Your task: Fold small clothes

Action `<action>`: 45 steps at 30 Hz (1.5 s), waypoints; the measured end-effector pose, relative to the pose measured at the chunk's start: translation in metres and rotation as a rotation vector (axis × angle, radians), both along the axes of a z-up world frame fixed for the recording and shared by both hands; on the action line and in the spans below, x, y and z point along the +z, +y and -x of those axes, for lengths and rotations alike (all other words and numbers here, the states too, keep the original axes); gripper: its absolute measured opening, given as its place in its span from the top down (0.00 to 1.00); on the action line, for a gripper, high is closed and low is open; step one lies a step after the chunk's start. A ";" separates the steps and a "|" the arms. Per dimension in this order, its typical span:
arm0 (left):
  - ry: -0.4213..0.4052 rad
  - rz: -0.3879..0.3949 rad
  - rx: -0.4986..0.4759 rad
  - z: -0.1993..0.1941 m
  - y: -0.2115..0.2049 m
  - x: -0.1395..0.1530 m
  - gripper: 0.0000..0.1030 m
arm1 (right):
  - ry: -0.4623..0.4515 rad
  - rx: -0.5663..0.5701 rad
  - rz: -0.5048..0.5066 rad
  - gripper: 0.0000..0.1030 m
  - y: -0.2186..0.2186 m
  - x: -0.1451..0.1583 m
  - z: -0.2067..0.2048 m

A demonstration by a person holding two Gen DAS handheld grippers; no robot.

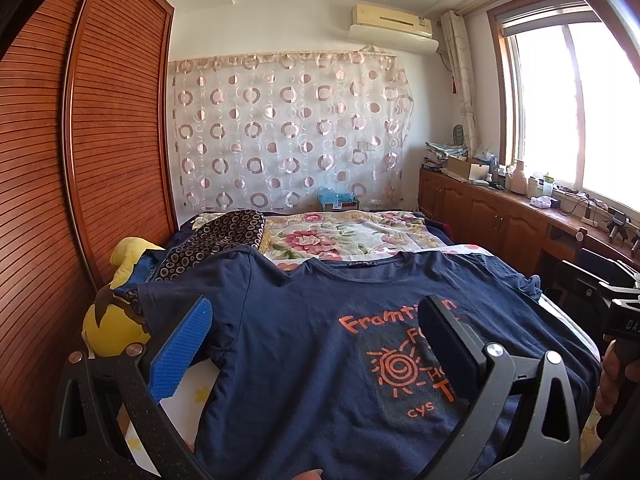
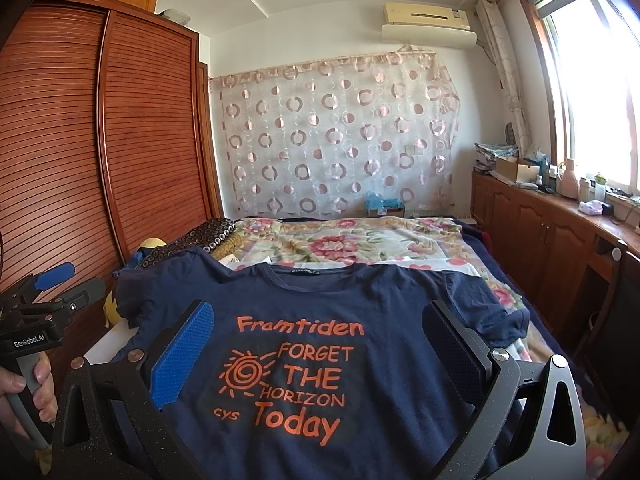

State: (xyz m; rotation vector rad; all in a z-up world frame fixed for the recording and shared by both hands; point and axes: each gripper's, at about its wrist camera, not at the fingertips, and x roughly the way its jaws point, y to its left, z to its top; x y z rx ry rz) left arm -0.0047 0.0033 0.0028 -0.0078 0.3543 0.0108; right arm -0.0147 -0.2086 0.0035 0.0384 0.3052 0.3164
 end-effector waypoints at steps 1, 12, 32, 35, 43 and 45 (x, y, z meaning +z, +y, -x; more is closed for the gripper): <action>-0.001 -0.001 0.001 0.000 0.000 0.000 0.00 | 0.000 0.000 0.000 0.00 0.000 -0.001 0.001; -0.005 -0.005 0.001 0.003 -0.001 0.006 0.00 | -0.002 -0.002 -0.001 0.00 0.000 0.000 0.001; -0.008 -0.008 0.001 0.004 -0.002 0.005 0.00 | -0.001 -0.001 -0.003 0.00 0.000 0.001 0.002; -0.010 -0.008 0.001 0.005 -0.002 0.006 0.00 | -0.002 -0.001 -0.003 0.00 0.002 0.001 0.001; -0.010 -0.008 0.000 0.005 -0.002 0.005 0.00 | -0.001 0.000 -0.004 0.00 0.002 0.001 0.001; -0.011 -0.009 0.001 0.005 -0.003 0.005 0.00 | -0.002 0.000 -0.004 0.00 0.003 0.001 0.001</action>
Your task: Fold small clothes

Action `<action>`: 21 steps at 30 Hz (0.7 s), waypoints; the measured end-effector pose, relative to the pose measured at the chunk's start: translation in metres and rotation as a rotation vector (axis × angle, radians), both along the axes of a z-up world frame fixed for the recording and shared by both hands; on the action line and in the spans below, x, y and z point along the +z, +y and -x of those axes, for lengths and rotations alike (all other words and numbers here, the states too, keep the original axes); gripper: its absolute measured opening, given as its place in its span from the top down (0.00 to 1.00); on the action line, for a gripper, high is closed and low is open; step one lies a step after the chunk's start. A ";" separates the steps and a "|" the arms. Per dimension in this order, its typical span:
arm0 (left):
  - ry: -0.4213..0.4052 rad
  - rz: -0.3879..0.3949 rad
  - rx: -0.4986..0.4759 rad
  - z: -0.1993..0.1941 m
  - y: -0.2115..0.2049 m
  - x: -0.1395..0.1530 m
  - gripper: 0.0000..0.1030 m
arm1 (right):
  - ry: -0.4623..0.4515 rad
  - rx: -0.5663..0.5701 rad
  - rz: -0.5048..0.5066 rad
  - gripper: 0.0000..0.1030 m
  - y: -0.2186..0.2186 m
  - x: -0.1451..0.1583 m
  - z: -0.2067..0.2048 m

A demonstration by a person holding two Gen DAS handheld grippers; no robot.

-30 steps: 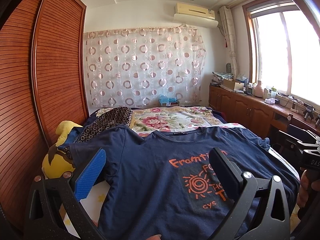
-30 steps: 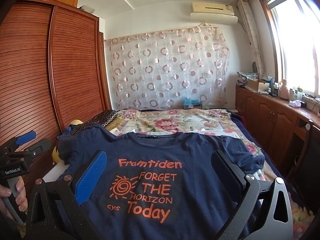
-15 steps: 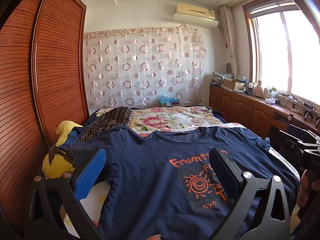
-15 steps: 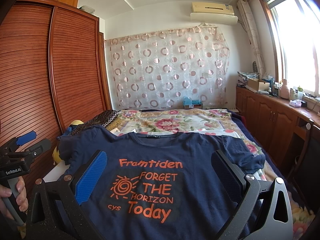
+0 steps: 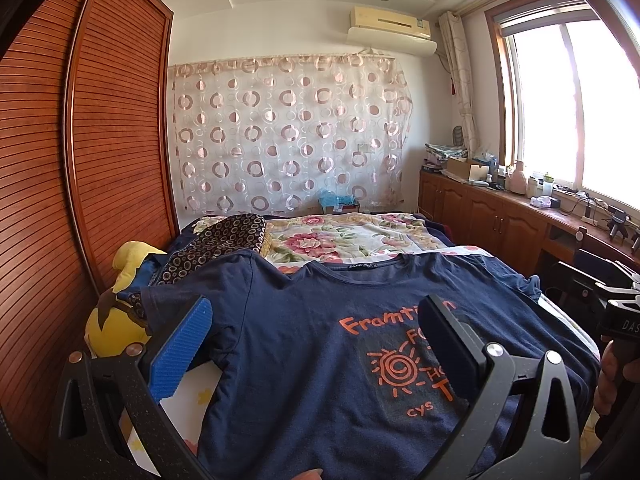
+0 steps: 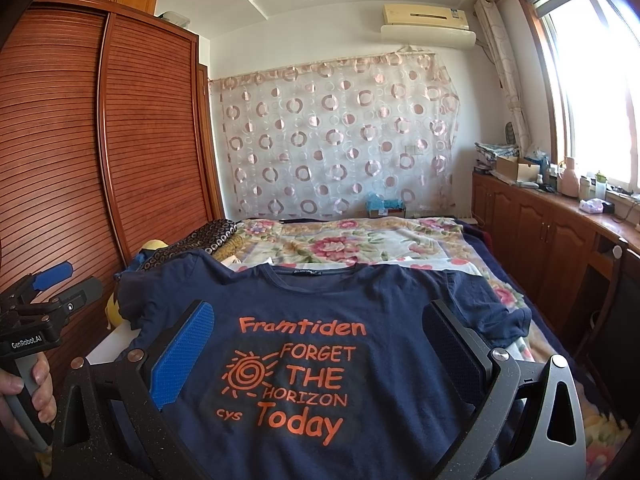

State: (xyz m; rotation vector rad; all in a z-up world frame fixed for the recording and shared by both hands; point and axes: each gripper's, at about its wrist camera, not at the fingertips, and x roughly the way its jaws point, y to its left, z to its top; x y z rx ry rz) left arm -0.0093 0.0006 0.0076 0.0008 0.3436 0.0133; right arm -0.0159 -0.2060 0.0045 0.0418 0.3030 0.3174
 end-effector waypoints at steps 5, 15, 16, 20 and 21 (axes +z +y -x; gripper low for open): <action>0.001 0.000 -0.001 0.001 0.000 0.001 0.00 | -0.001 0.003 -0.002 0.00 0.000 -0.001 0.000; 0.009 0.007 0.000 0.007 -0.002 0.007 0.00 | 0.006 0.010 -0.003 0.00 -0.001 -0.004 -0.002; 0.014 0.008 0.001 0.007 0.001 0.007 0.00 | 0.010 0.013 -0.002 0.00 0.000 -0.005 -0.003; 0.020 0.023 0.009 0.008 0.017 0.005 0.00 | 0.029 0.038 -0.002 0.00 0.002 -0.010 -0.010; 0.024 0.030 0.010 0.006 0.022 0.002 0.00 | 0.036 0.047 -0.001 0.00 0.002 -0.012 -0.013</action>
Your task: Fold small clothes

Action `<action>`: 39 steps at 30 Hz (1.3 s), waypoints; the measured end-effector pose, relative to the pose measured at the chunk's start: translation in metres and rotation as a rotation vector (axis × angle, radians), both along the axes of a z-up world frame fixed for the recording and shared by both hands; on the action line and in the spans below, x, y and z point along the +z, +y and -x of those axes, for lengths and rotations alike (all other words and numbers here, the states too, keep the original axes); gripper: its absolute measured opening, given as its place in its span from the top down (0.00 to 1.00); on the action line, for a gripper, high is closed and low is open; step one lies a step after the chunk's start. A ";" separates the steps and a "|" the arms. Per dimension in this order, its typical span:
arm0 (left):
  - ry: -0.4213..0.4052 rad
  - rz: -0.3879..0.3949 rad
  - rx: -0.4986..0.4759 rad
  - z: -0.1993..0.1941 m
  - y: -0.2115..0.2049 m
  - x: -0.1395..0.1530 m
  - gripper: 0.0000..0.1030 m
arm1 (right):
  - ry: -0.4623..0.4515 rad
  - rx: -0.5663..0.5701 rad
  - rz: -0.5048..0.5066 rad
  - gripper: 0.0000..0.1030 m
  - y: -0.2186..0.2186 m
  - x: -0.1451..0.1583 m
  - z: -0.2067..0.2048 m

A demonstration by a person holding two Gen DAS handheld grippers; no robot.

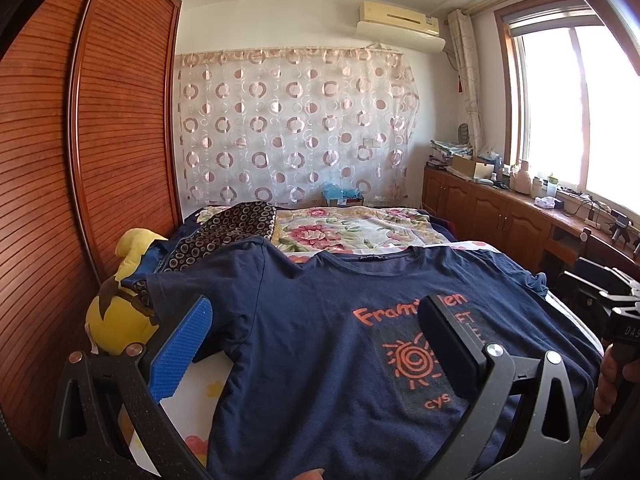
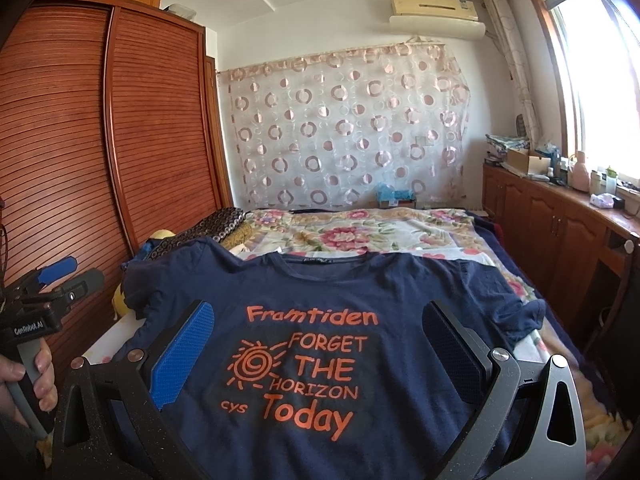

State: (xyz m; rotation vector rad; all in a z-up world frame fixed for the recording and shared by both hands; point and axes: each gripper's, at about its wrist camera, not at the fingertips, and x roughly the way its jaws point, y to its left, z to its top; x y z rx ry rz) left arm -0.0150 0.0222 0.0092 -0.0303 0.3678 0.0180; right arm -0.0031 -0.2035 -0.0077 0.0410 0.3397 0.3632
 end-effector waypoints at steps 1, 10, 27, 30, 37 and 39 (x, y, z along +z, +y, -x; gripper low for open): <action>0.006 0.009 0.000 -0.001 0.007 -0.002 0.00 | 0.010 0.009 0.002 0.00 0.001 -0.003 -0.004; 0.076 -0.019 0.069 -0.021 0.051 -0.028 0.00 | 0.080 0.093 0.025 0.00 0.017 -0.020 -0.034; 0.198 0.054 0.113 -0.063 0.153 -0.064 0.05 | 0.165 0.247 0.111 0.00 0.038 -0.027 -0.070; 0.234 0.098 0.085 -0.076 0.165 -0.071 0.19 | 0.176 0.257 0.124 0.00 0.035 -0.026 -0.069; 0.313 0.152 0.050 -0.108 0.176 -0.093 0.33 | 0.187 0.277 0.156 0.00 0.032 -0.024 -0.071; 0.336 0.180 0.045 -0.115 0.180 -0.100 0.39 | 0.186 0.284 0.163 0.00 0.034 -0.022 -0.071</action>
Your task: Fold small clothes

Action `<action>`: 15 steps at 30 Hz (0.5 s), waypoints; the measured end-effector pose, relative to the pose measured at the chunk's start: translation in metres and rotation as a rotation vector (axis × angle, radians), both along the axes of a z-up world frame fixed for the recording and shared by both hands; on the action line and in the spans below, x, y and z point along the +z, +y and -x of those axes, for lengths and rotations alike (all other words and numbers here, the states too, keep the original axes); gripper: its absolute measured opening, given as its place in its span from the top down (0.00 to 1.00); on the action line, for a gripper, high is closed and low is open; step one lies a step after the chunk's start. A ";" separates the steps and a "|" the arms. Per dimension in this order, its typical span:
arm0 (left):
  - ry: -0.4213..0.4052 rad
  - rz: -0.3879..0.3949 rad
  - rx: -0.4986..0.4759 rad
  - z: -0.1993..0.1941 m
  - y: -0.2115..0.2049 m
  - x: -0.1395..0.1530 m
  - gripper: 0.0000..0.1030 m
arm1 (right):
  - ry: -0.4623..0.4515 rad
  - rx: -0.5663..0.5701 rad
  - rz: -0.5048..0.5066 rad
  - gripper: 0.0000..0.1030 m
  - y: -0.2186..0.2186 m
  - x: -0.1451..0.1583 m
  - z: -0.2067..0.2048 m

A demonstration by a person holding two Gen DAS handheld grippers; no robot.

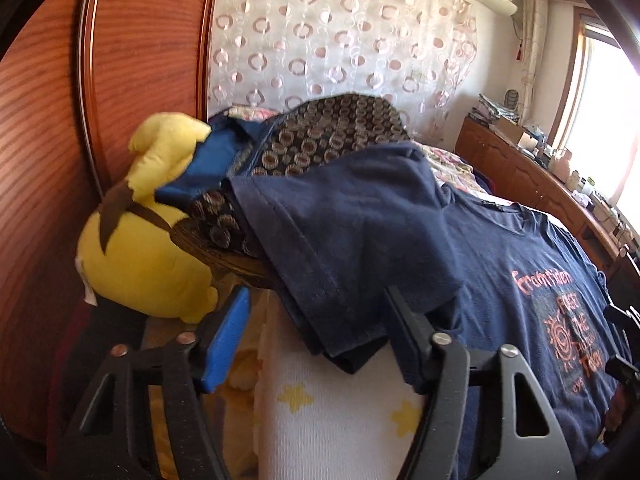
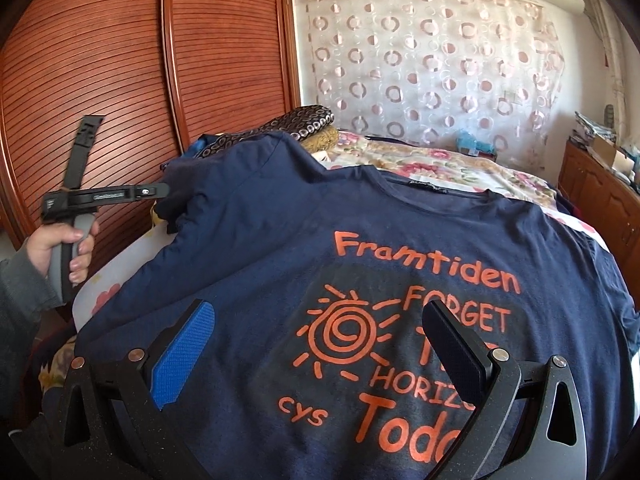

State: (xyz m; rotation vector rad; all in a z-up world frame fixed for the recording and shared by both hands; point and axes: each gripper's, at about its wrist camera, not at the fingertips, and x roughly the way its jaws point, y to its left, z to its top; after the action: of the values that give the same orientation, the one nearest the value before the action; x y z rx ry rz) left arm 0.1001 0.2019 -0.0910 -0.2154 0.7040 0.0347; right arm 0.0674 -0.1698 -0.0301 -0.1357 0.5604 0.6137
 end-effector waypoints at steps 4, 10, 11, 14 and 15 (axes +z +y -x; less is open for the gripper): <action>0.009 0.060 -0.016 -0.004 0.004 -0.006 0.46 | -0.010 0.013 0.000 0.00 0.001 0.005 0.004; -0.005 0.065 -0.078 -0.007 -0.001 -0.003 0.50 | -0.006 0.014 -0.011 0.00 -0.002 0.003 0.008; 0.000 0.058 -0.087 -0.008 -0.003 -0.003 0.50 | -0.005 0.011 -0.012 0.00 -0.003 0.003 0.007; -0.008 0.040 -0.086 -0.009 -0.002 -0.001 0.51 | -0.004 0.003 -0.016 0.00 -0.002 0.003 0.007; -0.012 0.041 -0.089 -0.009 -0.002 -0.001 0.60 | -0.004 0.000 -0.016 0.00 -0.001 0.003 0.007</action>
State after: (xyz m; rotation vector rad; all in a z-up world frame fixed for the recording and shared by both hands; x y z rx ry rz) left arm 0.1090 0.2002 -0.0915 -0.2227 0.7017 -0.0658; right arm 0.0609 -0.1711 -0.0271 -0.1214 0.5512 0.6173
